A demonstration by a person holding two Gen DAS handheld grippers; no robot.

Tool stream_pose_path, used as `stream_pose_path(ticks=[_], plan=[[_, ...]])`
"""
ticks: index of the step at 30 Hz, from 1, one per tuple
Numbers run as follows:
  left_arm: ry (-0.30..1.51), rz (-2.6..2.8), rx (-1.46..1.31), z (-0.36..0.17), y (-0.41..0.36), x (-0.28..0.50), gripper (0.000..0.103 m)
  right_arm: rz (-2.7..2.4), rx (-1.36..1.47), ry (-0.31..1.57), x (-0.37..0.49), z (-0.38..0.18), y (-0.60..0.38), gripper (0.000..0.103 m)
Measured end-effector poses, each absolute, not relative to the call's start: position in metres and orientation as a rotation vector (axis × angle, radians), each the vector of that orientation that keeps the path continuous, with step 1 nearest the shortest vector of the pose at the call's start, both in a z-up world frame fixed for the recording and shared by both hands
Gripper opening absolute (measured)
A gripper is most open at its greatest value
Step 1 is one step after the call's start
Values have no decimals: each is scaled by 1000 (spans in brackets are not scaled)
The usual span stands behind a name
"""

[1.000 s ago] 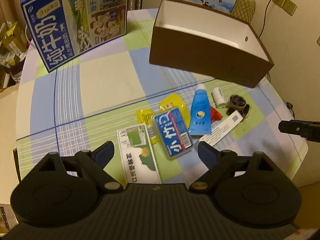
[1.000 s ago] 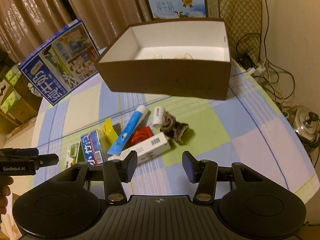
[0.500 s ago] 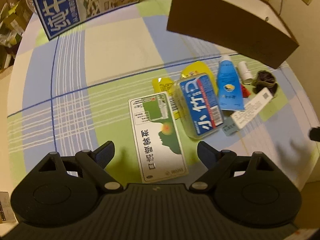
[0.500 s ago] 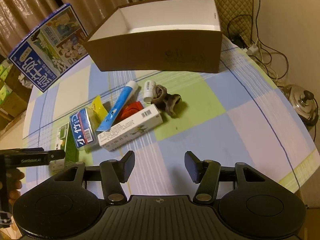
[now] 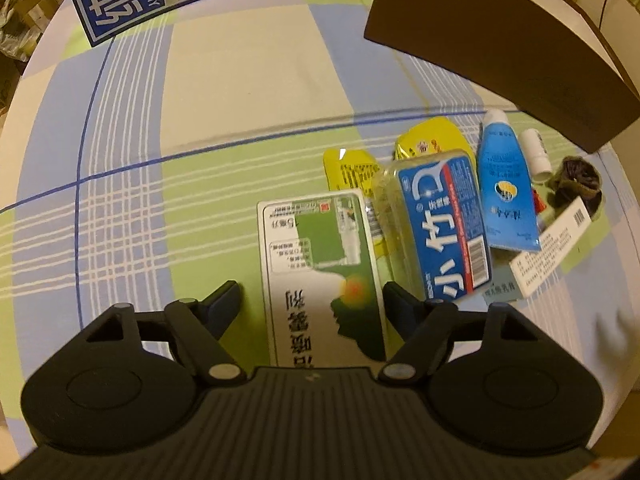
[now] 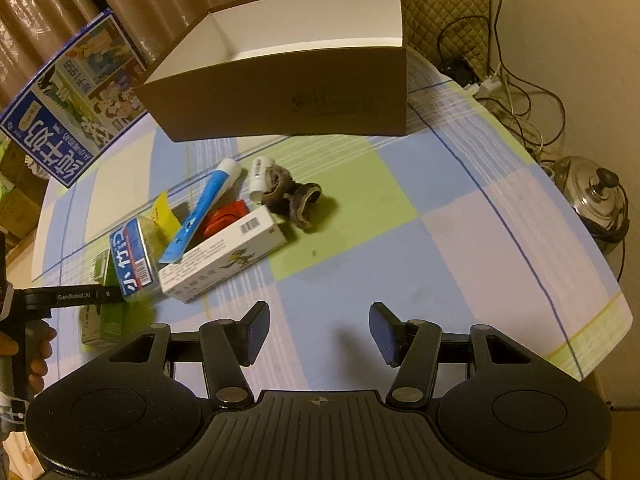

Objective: Organize objects
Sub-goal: 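Grasp the green-and-white medicine box with the left tool and lift it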

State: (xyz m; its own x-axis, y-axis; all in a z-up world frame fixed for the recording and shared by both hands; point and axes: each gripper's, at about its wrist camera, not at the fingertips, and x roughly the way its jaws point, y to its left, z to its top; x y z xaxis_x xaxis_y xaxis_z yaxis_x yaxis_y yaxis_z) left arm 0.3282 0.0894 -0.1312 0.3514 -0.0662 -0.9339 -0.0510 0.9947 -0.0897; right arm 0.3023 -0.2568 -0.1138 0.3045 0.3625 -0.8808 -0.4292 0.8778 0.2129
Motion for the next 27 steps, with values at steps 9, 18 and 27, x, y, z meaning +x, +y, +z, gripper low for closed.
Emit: stream_pose_path(ticks=[9,18,27], plan=[[1168,24,-115,-126,88,320,53,590,-70,1138,327,-123,-254,53],[1140,96,-141,-105,105,292,51,686,-15,1134,360,-132,-237,53],[1089,195,-187,-83,123,284,51,661,109,1217,397,-158,-221,53]])
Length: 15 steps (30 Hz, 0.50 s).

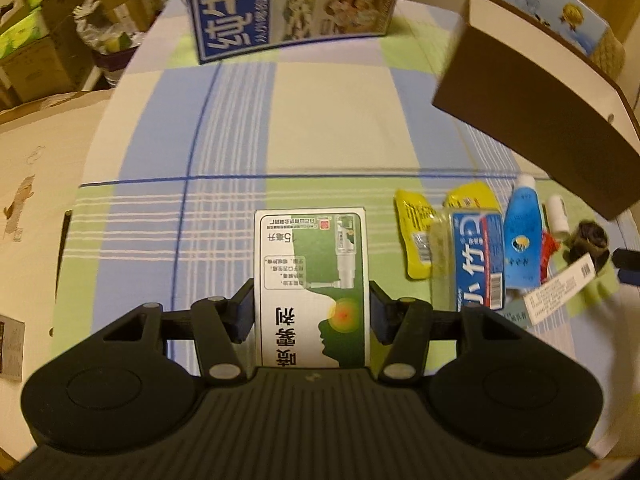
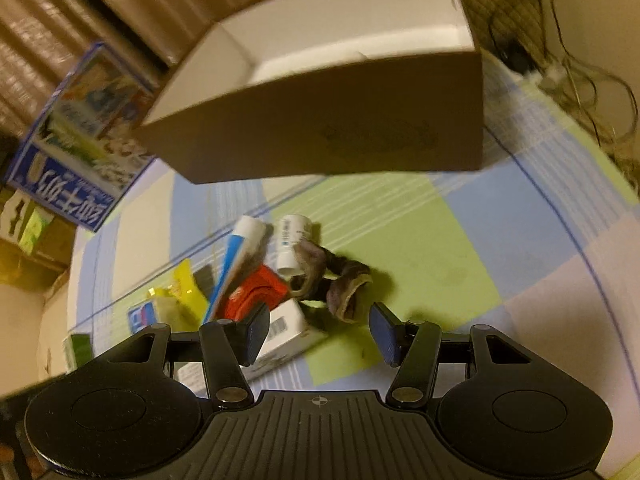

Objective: Organize objects
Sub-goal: 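Grasp the green-and-white medicine box with the left tool and lift it, then grasp the dark brown sock with the right tool while the left tool holds the medicine box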

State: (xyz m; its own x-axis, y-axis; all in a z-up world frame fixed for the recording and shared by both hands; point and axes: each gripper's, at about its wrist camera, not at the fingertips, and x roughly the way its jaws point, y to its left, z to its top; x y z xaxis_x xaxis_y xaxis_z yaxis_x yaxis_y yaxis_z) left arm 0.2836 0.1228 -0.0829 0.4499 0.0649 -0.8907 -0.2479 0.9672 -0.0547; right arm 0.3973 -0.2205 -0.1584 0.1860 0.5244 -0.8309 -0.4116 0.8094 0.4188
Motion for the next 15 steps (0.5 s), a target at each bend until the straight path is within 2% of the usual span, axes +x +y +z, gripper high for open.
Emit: stream_pose_path(ticks=[11,13,14,15], plan=[[1061,235,-200,-71,123,286,51,608,228,1245,423,-188,-210,52],[1060,240,-202,-70,123,286,51,624,226,1228,424,-189,-210,30],[1058,240,-202,-69,122,287,51,629,215,1221,423,-189,-210,27],[1057,240,-201,-68,122,287,51,648,204,1204,423,-187,-211,19]])
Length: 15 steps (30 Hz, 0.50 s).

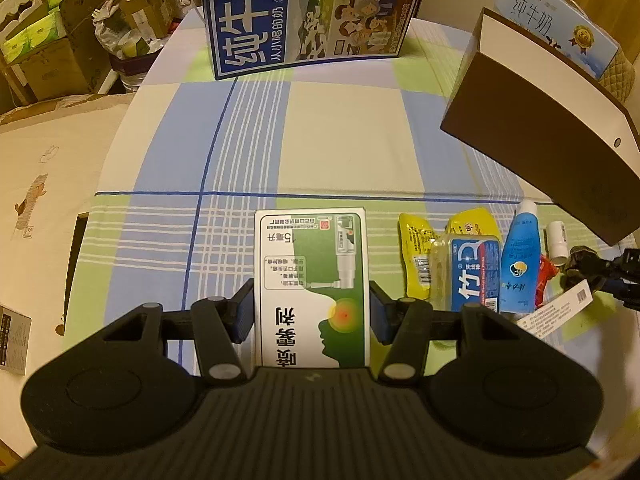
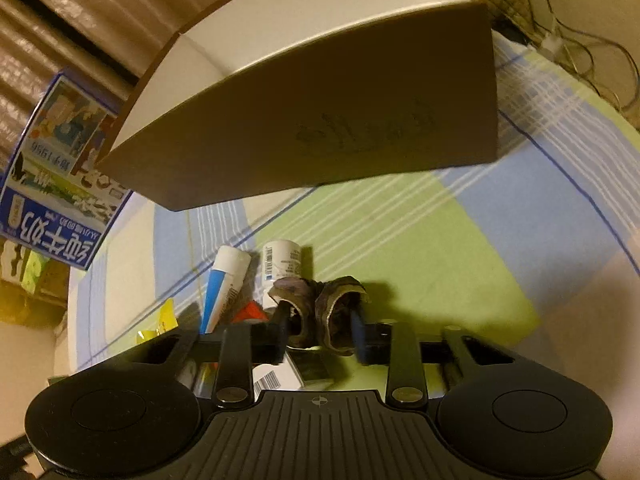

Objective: Organize objects
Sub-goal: 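Grasp the dark brown sock with the right tool while the left tool holds the medicine box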

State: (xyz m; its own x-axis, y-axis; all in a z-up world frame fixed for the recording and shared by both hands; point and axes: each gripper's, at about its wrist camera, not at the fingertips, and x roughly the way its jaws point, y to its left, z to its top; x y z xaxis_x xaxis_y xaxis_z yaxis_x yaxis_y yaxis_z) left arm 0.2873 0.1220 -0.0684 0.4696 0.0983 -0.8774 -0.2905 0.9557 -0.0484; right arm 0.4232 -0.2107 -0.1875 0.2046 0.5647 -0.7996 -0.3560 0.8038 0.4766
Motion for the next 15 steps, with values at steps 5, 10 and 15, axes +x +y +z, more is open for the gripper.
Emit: stream_pose_path(ticks=[5,10,15], plan=[[1054,233,-194,-64,116,292,51,691,165,1131,422,-174,-214,12],[1037,204,-178,-55,106,302,51,739,101,1060,419,-151,-223,12],[1014,152,-151,-42,90,318,51,766,74,1015,422,-130,-233,12]])
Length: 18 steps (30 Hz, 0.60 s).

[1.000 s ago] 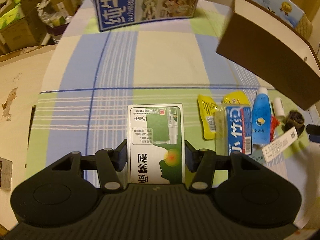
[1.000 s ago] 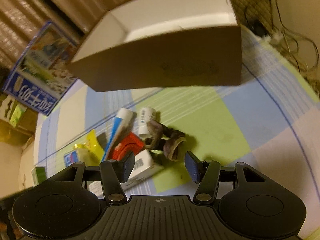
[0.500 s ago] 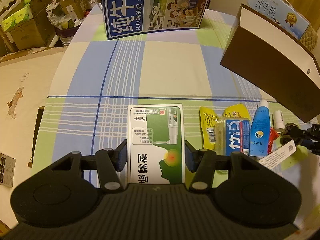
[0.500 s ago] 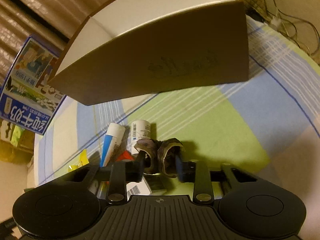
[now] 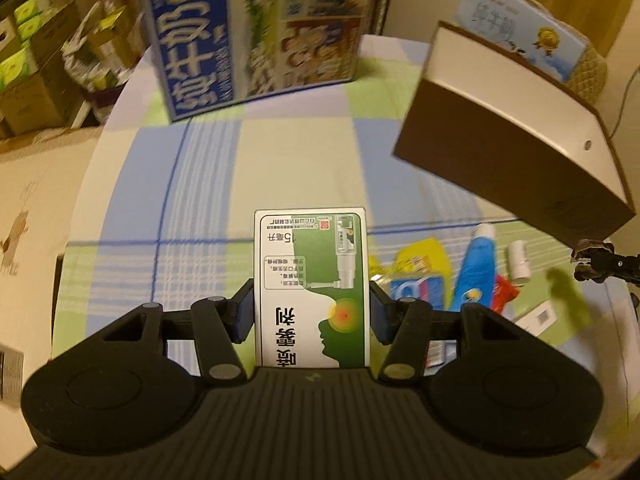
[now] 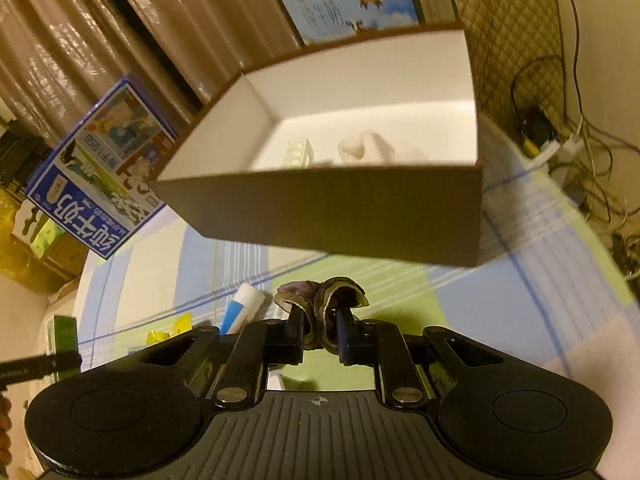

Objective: Organize objects
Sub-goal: 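Grasp the dark brown sock with the right tool while the left tool holds the medicine box, then lower both held items into the brown box and open both tools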

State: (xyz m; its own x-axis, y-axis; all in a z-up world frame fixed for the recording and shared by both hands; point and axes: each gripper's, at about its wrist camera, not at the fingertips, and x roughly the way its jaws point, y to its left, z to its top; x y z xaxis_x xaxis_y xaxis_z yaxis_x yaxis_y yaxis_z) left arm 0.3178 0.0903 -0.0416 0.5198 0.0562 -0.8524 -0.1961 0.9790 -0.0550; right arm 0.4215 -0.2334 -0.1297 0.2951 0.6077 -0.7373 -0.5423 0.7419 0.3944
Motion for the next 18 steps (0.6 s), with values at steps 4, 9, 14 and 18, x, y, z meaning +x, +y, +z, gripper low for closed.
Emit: stream_pose_path(ticks=[4,9,14,18], plan=[[1000,110,-123,-31,76,335,51,784,75,985,428,-113,-240,12],[973,49,-93,-19,55,358,51,797,83,945,437,-93,-250,12],[944,-14,-53,-6,31,385,51,822,71,909,448,-77,-251,12],[907,-56,-24,9,12,412,51,847,54,874,459,-65,-244,12]])
